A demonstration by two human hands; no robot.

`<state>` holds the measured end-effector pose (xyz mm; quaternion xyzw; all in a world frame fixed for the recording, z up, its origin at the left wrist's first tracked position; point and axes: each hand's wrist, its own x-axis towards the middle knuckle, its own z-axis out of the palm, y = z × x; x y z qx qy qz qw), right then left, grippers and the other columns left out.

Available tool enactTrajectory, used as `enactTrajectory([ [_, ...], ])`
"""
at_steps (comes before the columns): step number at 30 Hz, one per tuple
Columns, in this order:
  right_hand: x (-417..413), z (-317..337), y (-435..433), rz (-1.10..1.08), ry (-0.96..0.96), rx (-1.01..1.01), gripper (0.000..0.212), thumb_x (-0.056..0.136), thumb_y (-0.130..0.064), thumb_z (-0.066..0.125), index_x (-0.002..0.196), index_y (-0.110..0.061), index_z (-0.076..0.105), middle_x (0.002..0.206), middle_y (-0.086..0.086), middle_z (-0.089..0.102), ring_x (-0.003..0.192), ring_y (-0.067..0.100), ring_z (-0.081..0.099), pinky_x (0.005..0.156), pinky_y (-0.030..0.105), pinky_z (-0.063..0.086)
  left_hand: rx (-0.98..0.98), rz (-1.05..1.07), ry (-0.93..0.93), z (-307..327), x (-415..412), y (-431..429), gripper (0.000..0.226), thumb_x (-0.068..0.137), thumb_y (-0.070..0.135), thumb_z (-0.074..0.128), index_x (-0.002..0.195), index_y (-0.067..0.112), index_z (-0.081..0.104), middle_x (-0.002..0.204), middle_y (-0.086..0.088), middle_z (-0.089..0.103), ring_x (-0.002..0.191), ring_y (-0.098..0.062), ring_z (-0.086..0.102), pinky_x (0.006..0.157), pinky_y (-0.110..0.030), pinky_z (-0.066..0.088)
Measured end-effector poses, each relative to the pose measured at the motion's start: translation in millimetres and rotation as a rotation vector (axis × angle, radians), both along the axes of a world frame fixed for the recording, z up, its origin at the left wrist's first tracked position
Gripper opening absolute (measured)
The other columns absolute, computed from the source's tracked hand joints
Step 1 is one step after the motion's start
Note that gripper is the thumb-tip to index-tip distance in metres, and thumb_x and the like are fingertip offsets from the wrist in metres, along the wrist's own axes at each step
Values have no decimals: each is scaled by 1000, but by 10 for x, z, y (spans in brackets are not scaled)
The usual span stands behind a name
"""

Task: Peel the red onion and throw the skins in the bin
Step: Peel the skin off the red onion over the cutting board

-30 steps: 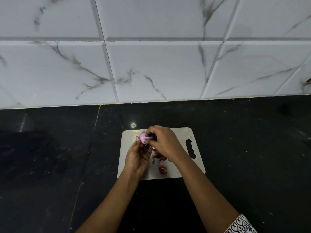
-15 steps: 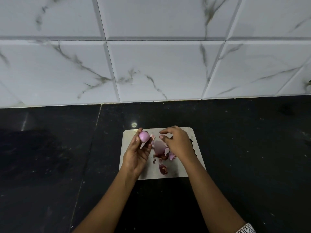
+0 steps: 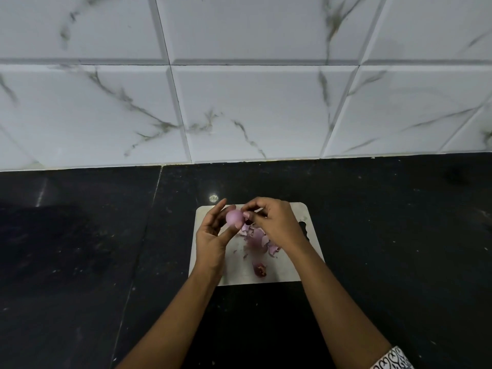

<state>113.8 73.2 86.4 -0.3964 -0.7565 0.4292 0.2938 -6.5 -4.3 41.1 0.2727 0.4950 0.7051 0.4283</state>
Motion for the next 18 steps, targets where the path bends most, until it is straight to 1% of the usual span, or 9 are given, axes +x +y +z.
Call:
enactTrajectory([
  [4, 4, -24, 16, -31, -12, 63, 9, 86, -12, 64, 91, -17, 69, 83, -6, 68, 79, 8, 66, 74, 28, 58, -5, 1, 28, 9, -9, 7, 56, 68, 14, 74, 121, 22, 60, 115, -1, 68, 113, -19, 62, 96, -40, 49],
  [8, -5, -50, -7, -62, -21, 61, 7, 88, -13, 60, 92, -16, 66, 87, -2, 67, 83, 10, 65, 77, 31, 58, -16, -77, -13, -1, -2, 9, 46, 71, 15, 70, 116, 19, 63, 109, 0, 71, 108, -19, 64, 94, -37, 50],
  [11, -11, -52, -11, -128, 17, -36, 8, 92, -16, 55, 91, -21, 62, 86, -8, 64, 85, 12, 65, 79, 37, 58, -19, -89, -64, -19, 4, 23, 40, 71, 13, 69, 111, 17, 65, 104, -3, 73, 104, -22, 65, 88, -34, 53],
  [13, -5, -36, -1, -140, 62, -122, 9, 94, -25, 51, 95, -24, 60, 92, -9, 63, 89, 11, 65, 79, 39, 58, -19, -79, -81, -34, -4, 24, 40, 70, 12, 70, 110, 16, 66, 103, -4, 73, 102, -23, 65, 87, -34, 54],
  [14, -4, -29, -3, -96, 48, -135, 13, 93, -31, 51, 101, -26, 59, 99, -8, 62, 91, 11, 64, 78, 37, 58, -18, -75, -72, -42, -8, 20, 41, 71, 10, 71, 111, 14, 65, 104, -5, 72, 103, -23, 65, 88, -35, 54],
  [16, -14, -31, -42, 23, -7, -132, 25, 88, -38, 57, 112, -29, 59, 111, -8, 59, 95, 8, 61, 76, 25, 55, -5, -72, -27, -45, -14, 9, 41, 72, 8, 74, 112, 12, 65, 108, -10, 71, 104, -25, 65, 88, -37, 54],
  [17, -30, -36, -67, 39, -4, -131, 28, 86, -38, 62, 112, -29, 61, 112, -8, 59, 96, 7, 60, 77, 21, 52, 6, -66, -5, -39, -12, 4, 41, 72, 7, 74, 112, 10, 65, 109, -13, 70, 104, -26, 65, 86, -36, 54],
  [18, -47, -45, -82, 20, 31, -157, 28, 83, -37, 66, 108, -27, 64, 111, -7, 61, 97, 9, 59, 78, 22, 52, 18, -53, 10, -37, -12, 1, 41, 71, 5, 74, 111, 9, 64, 109, -16, 69, 104, -27, 65, 85, -35, 55],
])
